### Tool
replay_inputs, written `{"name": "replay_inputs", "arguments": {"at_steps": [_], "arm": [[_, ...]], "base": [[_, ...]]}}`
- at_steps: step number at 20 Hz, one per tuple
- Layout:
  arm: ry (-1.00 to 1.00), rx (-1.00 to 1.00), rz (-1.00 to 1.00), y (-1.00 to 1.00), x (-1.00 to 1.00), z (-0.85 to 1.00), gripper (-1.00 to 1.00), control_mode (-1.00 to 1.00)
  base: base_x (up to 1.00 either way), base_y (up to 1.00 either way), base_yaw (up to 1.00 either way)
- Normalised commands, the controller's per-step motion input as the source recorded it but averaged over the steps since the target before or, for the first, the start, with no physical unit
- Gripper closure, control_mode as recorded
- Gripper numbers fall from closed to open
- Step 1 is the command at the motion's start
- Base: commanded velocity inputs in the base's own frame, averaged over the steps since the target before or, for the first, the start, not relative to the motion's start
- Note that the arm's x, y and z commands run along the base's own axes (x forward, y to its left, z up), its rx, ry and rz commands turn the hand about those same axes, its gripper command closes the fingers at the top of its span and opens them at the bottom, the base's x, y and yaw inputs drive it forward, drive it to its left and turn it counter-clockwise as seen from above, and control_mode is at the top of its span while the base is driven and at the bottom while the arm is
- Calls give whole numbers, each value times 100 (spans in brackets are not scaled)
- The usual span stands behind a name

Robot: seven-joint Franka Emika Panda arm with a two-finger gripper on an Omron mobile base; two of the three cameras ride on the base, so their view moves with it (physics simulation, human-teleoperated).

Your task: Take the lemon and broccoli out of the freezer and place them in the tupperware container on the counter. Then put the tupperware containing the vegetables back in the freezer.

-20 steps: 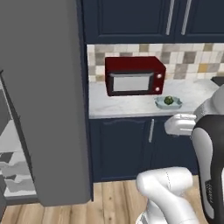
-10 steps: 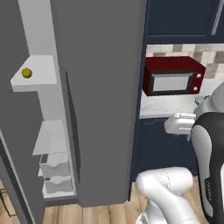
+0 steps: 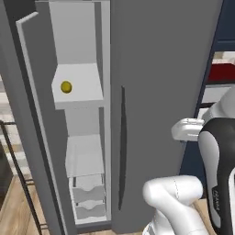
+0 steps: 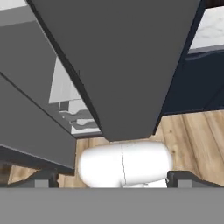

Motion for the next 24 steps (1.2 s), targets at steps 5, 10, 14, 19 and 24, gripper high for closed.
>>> {"name": "replay_inputs", "arguments": {"at_steps": [5, 10, 14, 19, 24], "arm": [[0, 0, 0, 0, 0, 0, -100, 100], [0, 0, 0, 0, 0, 0, -100, 100], [0, 0, 0, 0, 0, 0, -100, 100], [0, 0, 0, 0, 0, 0, -100, 100], [0, 0, 0, 0, 0, 0, -100, 100]], "base": [[44, 46, -6], [29, 63, -4], [15, 80, -3], [41, 61, -2], [69, 40, 0]]}}
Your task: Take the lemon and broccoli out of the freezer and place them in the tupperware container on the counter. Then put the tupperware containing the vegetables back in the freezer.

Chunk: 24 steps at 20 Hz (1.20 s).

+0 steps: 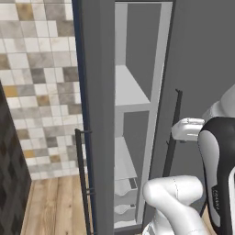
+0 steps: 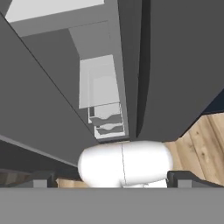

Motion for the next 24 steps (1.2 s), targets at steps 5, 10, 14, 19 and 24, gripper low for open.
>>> {"name": "replay_inputs", "arguments": {"at_steps": [5, 10, 14, 19, 24], "arm": [[0, 0, 0, 8, 12, 5, -100, -100], [-3, 2, 0, 17, 17, 45, -100, -100], [-11, 9, 0, 7, 1, 52, -100, -100], [-8, 14, 0, 4, 18, 23, -100, -100], [-4, 13, 0, 16, 64, 1, -100, -100]], "base": [[66, 43, 0], [0, 0, 0], [0, 0, 0], [0, 0, 0], [0, 0, 0]]}}
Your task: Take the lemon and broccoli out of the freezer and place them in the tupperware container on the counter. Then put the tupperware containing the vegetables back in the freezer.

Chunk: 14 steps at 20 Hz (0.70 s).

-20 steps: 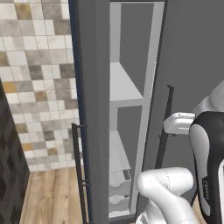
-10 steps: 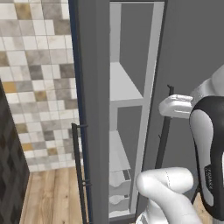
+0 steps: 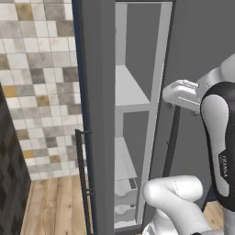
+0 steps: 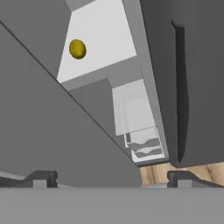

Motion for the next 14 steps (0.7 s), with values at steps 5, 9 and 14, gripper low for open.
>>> {"name": "replay_inputs", "arguments": {"at_steps": [5, 9, 14], "arm": [[-2, 9, 0, 29, 73, 0, -100, -100], [-1, 6, 0, 33, 53, 0, -100, -100], [0, 3, 0, 26, 61, 0, -100, -100]], "base": [[0, 0, 0], [0, 0, 0], [0, 0, 0]]}}
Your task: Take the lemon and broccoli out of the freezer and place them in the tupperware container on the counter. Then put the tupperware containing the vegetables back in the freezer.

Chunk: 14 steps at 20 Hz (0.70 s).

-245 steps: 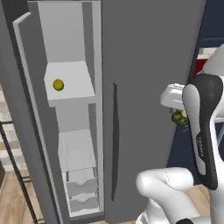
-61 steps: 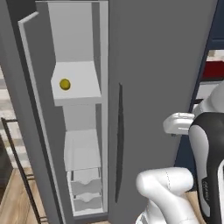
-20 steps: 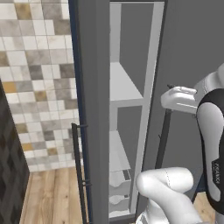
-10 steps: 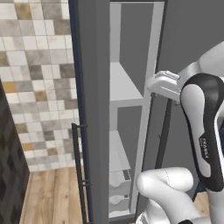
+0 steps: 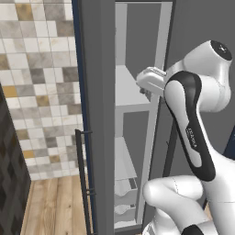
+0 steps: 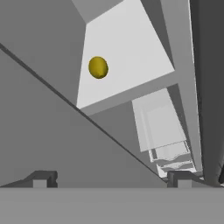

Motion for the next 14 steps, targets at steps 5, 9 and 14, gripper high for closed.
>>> {"name": "replay_inputs", "arguments": {"at_steps": [5, 9, 14], "arm": [[0, 2, 0, 21, 63, 0, -100, -100], [0, 0, 0, 19, 49, 0, -100, -100], [0, 0, 0, 13, 43, -5, -100, -100]], "base": [[0, 0, 0], [0, 0, 0], [0, 0, 0]]}}
